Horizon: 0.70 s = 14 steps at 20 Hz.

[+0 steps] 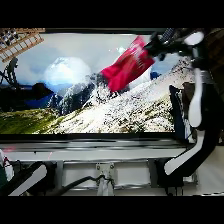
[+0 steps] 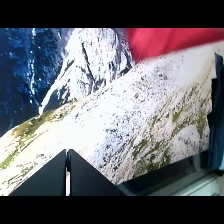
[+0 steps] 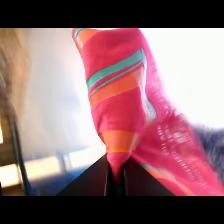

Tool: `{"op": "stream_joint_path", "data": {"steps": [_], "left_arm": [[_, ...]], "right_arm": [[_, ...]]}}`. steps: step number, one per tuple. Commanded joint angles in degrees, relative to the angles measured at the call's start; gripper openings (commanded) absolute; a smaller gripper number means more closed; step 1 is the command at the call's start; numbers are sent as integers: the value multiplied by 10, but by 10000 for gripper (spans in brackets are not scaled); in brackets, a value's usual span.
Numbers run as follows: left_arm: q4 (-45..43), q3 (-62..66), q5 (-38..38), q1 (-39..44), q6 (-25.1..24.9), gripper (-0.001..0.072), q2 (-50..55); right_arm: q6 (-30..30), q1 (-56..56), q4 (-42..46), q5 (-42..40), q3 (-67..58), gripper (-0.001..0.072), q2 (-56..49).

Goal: Fold the clothes and pants, and hang the long-sleeved shirts on hangers.

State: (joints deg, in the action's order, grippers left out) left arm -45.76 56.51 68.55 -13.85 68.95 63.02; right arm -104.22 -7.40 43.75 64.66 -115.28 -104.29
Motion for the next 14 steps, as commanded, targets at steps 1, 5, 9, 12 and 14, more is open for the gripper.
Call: {"op": "stream_joint_path", "data": {"steps": [1,5,9,12,14], "left_arm": [[0,0,-1,17,0,6,0],[0,0,-14,44,0,6,0],[0,0,-39,59,0,6,0],[0,0,-50,60,-5,6,0],[0,0,-50,60,-9,6,0]], "right_arm": [[-84,-70,61,-45,-1,26,65],[-139,-147,111,-44,-1,26,118],[-262,-187,278,16,21,24,184],[-366,-187,411,19,73,24,250],[-434,-187,475,19,115,25,292]]}}
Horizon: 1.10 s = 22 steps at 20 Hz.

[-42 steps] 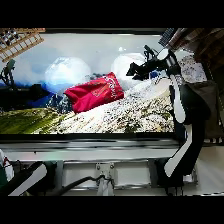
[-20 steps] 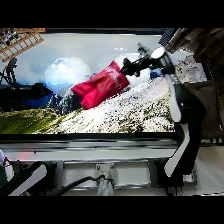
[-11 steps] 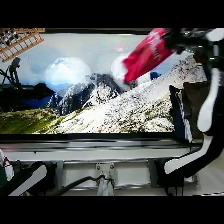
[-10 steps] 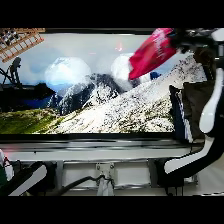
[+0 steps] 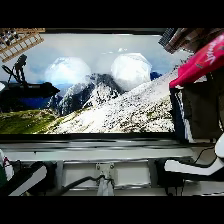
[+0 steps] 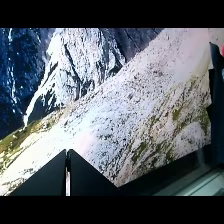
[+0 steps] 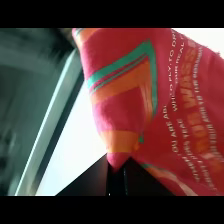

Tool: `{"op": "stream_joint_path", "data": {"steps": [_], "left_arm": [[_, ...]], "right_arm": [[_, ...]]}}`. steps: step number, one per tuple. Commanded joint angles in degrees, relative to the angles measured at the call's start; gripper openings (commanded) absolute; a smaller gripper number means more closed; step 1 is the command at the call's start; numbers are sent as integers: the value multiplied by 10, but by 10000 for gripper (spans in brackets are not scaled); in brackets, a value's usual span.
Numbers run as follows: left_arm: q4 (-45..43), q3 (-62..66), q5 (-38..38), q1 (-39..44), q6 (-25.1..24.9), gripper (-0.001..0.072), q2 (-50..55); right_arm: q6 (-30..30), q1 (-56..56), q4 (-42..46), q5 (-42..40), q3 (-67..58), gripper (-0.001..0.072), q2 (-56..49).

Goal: Fold the clothes and pants, and hang the long-sleeved shirts on hangers.

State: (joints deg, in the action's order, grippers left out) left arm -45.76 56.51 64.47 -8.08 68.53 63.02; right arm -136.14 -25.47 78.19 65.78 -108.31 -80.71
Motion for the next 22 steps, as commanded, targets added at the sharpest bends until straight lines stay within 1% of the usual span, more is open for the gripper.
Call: {"op": "stream_joint_path", "data": {"steps": [1,3,4,8,9,11,13,14,16,19,22], "left_arm": [[0,0,-9,2,-5,6,0],[0,0,-9,2,-16,6,0],[0,0,-8,2,-16,6,0],[-1,0,-6,2,-23,7,0],[0,0,-5,2,-31,7,0],[-1,0,-4,2,-34,6,0],[-1,0,-4,2,-35,7,0],[-1,0,-4,2,-37,7,0],[0,0,-2,2,-45,7,0],[0,0,11,2,-45,7,0],[0,0,31,2,-45,7,0]], "right_arm": [[-152,-6,156,-4,68,25,76],[-175,-7,187,-37,96,25,103],[-178,-11,185,-43,99,25,108],[-212,-11,208,-38,99,25,131],[-221,-13,210,-36,99,25,137],[-224,-13,211,-1,99,25,150],[-223,-13,242,56,101,25,168],[-222,-13,255,66,109,25,181],[-219,-13,278,83,141,25,210],[-219,-13,298,143,226,26,258],[-223,-14,337,139,359,26,334]]}}
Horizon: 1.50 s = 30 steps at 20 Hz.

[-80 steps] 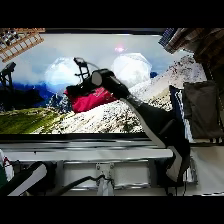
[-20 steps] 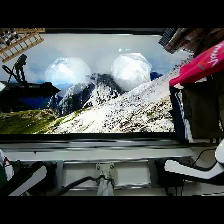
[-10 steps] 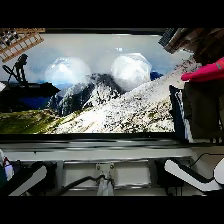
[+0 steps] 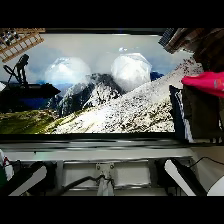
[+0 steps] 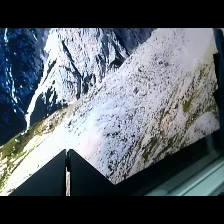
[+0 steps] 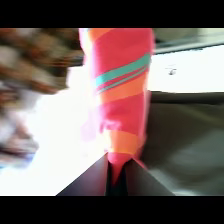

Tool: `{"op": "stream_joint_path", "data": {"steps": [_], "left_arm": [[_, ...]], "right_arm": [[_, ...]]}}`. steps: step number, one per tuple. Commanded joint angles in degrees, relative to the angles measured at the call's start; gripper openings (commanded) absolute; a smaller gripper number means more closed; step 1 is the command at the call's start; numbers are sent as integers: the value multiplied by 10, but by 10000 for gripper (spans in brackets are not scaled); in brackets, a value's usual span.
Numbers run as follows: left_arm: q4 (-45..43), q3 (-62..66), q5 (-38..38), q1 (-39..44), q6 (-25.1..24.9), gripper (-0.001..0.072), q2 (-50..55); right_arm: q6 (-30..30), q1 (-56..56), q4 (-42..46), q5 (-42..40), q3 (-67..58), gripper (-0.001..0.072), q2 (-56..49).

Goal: Fold the clothes and pants, and hang the long-sleeved shirts on hangers.

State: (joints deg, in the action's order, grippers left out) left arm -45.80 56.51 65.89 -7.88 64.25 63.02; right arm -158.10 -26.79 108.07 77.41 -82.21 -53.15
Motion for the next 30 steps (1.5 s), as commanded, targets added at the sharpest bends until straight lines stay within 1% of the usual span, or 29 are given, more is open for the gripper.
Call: {"op": "stream_joint_path", "data": {"steps": [1,5,8,11,16,17,20,23,26,27,28,29,30], "left_arm": [[0,0,21,0,-2,7,0],[0,0,38,0,-2,6,0],[0,0,43,0,-2,7,0],[0,0,47,0,-2,7,0],[0,0,52,0,-2,7,0],[0,0,53,0,-2,7,0],[0,0,54,0,-2,7,0],[0,0,53,0,-2,7,0],[0,0,53,0,-2,6,0],[0,0,53,0,-2,7,0],[0,0,54,0,-2,6,0],[0,0,54,0,-2,6,0],[0,0,55,0,-2,7,0]], "right_arm": [[-3,-1,41,23,144,26,79],[6,-1,38,21,293,27,128],[5,-1,38,-10,370,27,144],[13,-1,40,-34,412,26,143],[20,-10,45,-51,442,27,143],[37,-22,41,-56,443,27,142],[131,-86,22,-68,443,27,142],[255,-163,-36,-98,443,29,140],[323,-212,-82,-101,443,29,138],[341,-218,-86,-99,443,76,138],[360,-218,-88,-97,442,185,138],[371,-218,-90,-91,440,337,138],[372,-218,-96,-82,433,445,139]]}}
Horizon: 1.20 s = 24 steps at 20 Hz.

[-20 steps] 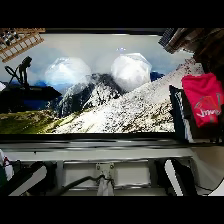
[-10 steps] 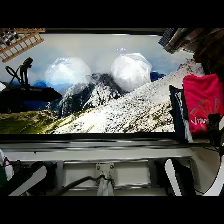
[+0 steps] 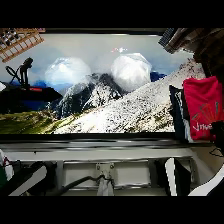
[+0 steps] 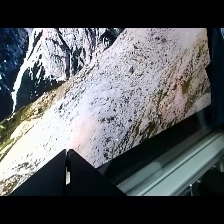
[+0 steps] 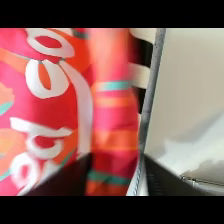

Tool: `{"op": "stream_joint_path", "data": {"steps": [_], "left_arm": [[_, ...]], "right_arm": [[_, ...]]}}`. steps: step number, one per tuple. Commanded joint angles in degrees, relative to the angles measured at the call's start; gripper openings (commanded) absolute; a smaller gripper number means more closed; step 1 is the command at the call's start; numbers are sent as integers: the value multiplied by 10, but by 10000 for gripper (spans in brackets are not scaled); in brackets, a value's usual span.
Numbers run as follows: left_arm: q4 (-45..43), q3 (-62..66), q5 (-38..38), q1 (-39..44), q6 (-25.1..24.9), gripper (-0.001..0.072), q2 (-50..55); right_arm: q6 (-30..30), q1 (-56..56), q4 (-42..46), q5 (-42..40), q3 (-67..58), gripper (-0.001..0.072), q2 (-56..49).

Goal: Fold the clothes and pants, and hang the long-sleeved shirts on hangers.

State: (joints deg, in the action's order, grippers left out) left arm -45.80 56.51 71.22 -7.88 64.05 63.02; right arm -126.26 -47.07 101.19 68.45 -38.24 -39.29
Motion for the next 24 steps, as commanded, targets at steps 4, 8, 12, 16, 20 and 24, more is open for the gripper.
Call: {"op": "stream_joint_path", "data": {"steps": [4,8,12,16,20,24], "left_arm": [[1,0,9,0,3,6,0],[0,24,24,5,17,6,-3],[-7,140,-33,61,23,6,0],[-78,239,-88,115,56,7,4],[-77,242,-61,116,56,7,3],[-77,242,-57,116,56,7,4]], "right_arm": [[61,-14,-96,-51,-106,457,1],[318,30,-453,-199,-229,457,-19],[467,203,-591,-101,-354,456,-146],[537,376,-481,-3,-411,453,-255],[537,472,-311,6,-410,453,-279],[537,488,-316,5,-410,453,-278]]}}
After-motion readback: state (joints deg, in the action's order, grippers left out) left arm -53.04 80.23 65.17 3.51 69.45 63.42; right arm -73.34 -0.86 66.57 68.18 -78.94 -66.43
